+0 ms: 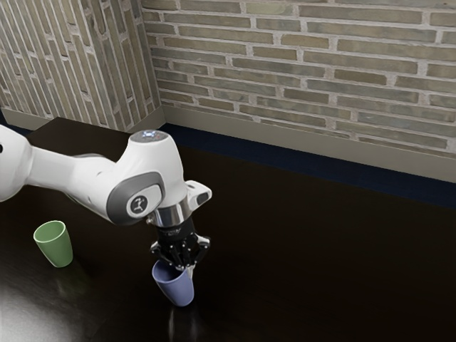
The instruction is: Place the right cup onto the left cup
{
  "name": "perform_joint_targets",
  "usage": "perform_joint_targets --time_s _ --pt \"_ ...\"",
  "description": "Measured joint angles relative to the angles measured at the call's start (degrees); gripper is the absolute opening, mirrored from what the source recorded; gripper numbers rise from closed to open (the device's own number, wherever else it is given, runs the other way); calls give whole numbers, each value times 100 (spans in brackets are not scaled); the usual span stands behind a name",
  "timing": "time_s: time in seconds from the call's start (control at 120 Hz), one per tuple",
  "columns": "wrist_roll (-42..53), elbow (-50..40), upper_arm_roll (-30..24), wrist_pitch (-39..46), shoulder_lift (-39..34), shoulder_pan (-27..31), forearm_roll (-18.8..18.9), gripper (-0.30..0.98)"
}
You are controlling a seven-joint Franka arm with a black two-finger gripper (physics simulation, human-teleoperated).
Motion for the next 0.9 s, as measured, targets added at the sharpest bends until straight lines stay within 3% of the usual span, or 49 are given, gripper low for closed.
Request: perform_joint_targets --time_s 0.258,0.458,0.567,0.9 --pt "-76 295 14 -802 -596 167 832 -10" --pt "-92 646 72 -1711 -951 886 1536 -10" --pt "-57 696 277 -2011 -1007 1285 1704 -10" --pt "158 1307 1124 -2429 -903 1754 2059 -10"
